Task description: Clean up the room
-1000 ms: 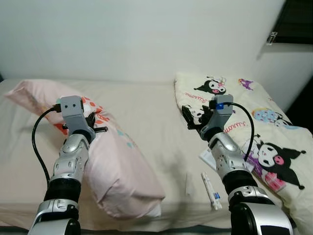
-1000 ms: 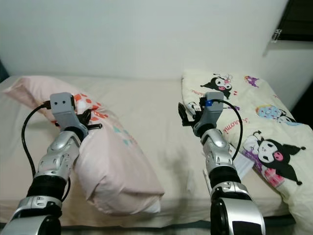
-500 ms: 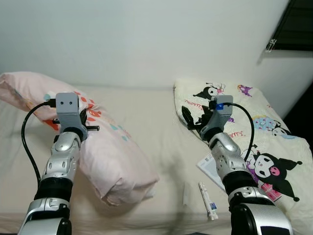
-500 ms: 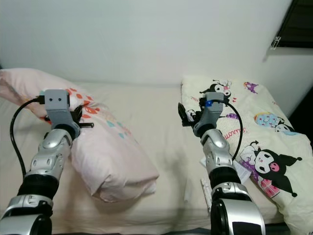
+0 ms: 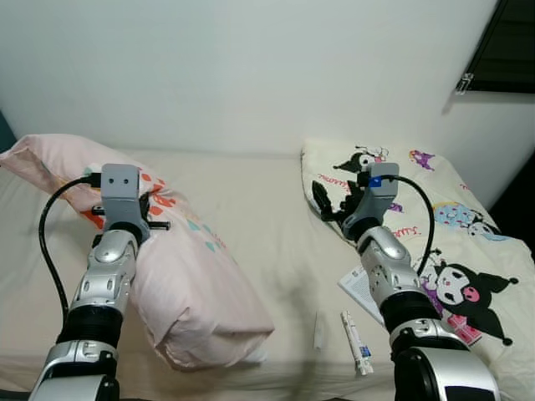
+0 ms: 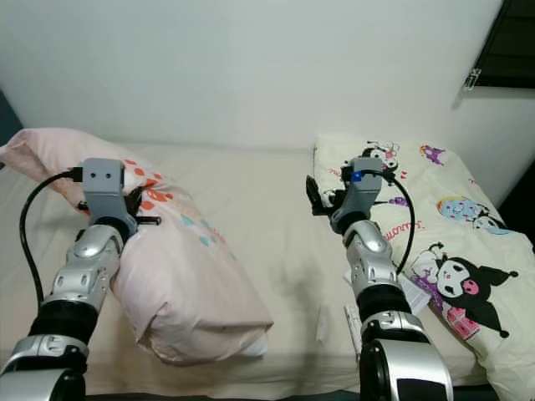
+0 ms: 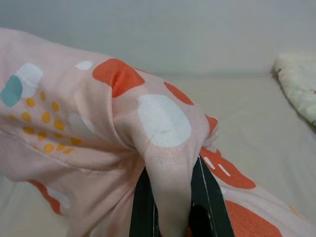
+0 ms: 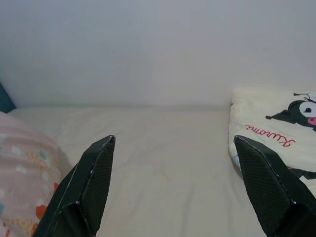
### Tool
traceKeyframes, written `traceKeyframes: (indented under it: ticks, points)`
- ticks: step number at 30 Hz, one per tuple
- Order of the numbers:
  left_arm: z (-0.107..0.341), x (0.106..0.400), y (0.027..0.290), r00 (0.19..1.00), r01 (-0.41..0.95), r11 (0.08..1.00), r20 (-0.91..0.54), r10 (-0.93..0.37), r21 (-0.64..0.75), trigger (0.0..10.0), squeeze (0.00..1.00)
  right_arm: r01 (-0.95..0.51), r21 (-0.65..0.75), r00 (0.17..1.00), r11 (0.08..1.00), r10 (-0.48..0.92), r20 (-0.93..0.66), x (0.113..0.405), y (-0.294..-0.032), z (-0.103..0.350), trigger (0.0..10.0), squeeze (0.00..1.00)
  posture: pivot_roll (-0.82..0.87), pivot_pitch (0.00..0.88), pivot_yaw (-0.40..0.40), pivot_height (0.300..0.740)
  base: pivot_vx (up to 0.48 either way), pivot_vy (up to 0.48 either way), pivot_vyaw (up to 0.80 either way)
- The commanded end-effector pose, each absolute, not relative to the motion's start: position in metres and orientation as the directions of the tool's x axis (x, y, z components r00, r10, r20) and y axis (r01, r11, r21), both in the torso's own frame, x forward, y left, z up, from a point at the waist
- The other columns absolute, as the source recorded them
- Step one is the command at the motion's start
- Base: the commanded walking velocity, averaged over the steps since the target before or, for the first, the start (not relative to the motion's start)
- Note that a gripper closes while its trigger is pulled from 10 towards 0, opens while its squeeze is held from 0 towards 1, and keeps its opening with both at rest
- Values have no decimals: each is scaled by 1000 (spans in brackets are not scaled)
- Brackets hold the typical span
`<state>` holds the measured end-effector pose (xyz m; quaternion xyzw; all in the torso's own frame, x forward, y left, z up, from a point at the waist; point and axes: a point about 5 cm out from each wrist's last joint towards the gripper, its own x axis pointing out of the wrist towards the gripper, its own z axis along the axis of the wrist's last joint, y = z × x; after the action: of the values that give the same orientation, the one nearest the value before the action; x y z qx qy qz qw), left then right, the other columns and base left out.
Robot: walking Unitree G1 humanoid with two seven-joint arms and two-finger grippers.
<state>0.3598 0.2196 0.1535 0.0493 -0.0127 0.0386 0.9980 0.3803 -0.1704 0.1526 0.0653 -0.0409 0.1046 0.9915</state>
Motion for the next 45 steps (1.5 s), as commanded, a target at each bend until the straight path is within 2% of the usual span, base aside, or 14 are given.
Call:
traceKeyframes:
  ticks: [1, 4, 29, 45]
  points:
    - [172, 363, 215, 991, -61, 988, 128, 44, 139, 10000, 0, -209, 129, 976, 969, 199, 86, 379, -170, 150, 10000, 0, -91, 0, -51, 740, 0, 330, -763]
    - [173, 364, 214, 991, -56, 986, 131, 35, 156, 10000, 0, -201, 137, 977, 970, 189, 97, 378, -171, 150, 10000, 0, -93, 0, -45, 740, 0, 338, -683]
    - [185, 371, 222, 985, -106, 974, 157, 75, 201, 10000, 0, -175, 156, 980, 972, 156, 125, 376, -172, 151, 10000, 0, -94, 0, -27, 740, 0, 406, 0]
    - [188, 376, 211, 984, -93, 969, 172, 53, 231, 10000, 0, -179, 158, 979, 971, 160, 127, 377, -170, 153, 10000, 0, -99, 0, -30, 740, 0, 423, 0]
